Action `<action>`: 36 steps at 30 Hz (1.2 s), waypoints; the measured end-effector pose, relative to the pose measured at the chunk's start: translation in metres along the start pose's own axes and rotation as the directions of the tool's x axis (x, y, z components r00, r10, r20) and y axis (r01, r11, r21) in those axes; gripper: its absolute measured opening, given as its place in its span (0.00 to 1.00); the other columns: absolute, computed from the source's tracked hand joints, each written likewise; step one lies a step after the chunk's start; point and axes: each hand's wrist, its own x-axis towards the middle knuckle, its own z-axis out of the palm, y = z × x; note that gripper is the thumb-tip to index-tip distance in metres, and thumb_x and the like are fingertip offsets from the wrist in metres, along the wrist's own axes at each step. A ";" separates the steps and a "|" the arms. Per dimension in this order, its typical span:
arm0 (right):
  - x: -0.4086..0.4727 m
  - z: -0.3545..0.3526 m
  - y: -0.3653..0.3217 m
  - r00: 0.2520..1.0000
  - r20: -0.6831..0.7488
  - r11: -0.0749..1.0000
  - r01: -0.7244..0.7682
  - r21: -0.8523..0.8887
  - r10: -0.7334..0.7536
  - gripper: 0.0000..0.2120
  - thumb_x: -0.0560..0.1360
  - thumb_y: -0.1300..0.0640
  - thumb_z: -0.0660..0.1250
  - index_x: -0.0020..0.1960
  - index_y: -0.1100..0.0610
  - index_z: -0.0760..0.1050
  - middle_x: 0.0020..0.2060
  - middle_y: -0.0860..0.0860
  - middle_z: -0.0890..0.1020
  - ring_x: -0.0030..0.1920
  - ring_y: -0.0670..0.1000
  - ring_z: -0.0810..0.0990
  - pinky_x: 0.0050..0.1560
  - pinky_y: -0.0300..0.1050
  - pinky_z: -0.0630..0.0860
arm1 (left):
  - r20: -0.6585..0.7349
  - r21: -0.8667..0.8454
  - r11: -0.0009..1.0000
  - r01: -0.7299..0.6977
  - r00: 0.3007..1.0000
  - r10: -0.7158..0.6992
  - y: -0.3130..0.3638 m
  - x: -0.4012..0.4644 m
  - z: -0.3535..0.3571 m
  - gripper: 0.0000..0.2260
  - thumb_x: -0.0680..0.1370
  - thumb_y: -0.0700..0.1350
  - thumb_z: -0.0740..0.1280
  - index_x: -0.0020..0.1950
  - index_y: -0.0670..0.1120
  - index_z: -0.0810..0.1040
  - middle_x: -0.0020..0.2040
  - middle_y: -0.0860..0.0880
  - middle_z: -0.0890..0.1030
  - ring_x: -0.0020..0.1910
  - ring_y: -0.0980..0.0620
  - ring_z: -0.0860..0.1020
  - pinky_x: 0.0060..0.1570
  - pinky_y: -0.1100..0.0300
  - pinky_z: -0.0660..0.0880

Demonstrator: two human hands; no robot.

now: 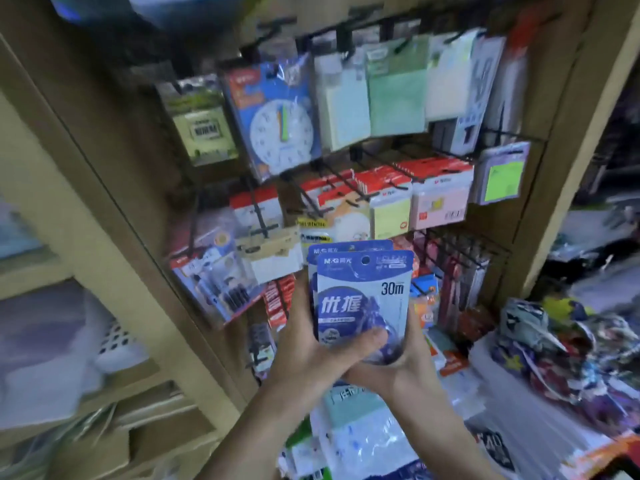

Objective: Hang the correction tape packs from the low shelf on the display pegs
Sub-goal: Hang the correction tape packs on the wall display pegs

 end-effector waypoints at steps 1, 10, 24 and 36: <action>0.010 0.003 -0.015 0.999 0.012 0.999 0.032 0.002 -0.032 0.42 0.63 0.79 0.76 0.70 0.49 0.73 0.58 0.58 0.86 0.56 0.62 0.87 0.51 0.61 0.84 | -0.012 0.011 0.999 -0.036 0.999 0.036 0.018 0.007 0.001 0.33 0.68 0.44 0.83 0.67 0.59 0.72 0.56 0.58 0.88 0.53 0.56 0.87 0.49 0.64 0.82; 0.069 0.006 -0.142 0.953 0.184 0.970 0.242 0.008 -0.239 0.40 0.65 0.84 0.73 0.70 0.57 0.69 0.56 0.59 0.87 0.53 0.58 0.88 0.48 0.47 0.84 | -0.034 0.043 0.960 -0.277 0.960 0.279 0.134 0.062 0.015 0.34 0.62 0.39 0.78 0.65 0.51 0.69 0.48 0.64 0.87 0.47 0.65 0.86 0.45 0.69 0.81; 0.124 0.018 -0.239 0.911 0.305 0.950 0.308 -0.055 -0.278 0.37 0.67 0.83 0.71 0.68 0.57 0.71 0.54 0.56 0.88 0.52 0.59 0.88 0.50 0.59 0.86 | -0.152 0.157 0.894 -0.419 0.884 0.441 0.223 0.122 0.012 0.43 0.55 0.43 0.85 0.66 0.49 0.71 0.54 0.57 0.88 0.53 0.57 0.87 0.50 0.61 0.83; 0.172 0.032 -0.286 0.908 0.215 0.897 0.400 -0.187 -0.360 0.31 0.67 0.78 0.74 0.64 0.56 0.76 0.51 0.52 0.89 0.51 0.54 0.89 0.48 0.50 0.87 | -0.071 0.216 0.890 -0.401 0.903 0.424 0.284 0.166 -0.001 0.43 0.66 0.42 0.86 0.71 0.54 0.62 0.59 0.56 0.83 0.55 0.64 0.85 0.57 0.60 0.82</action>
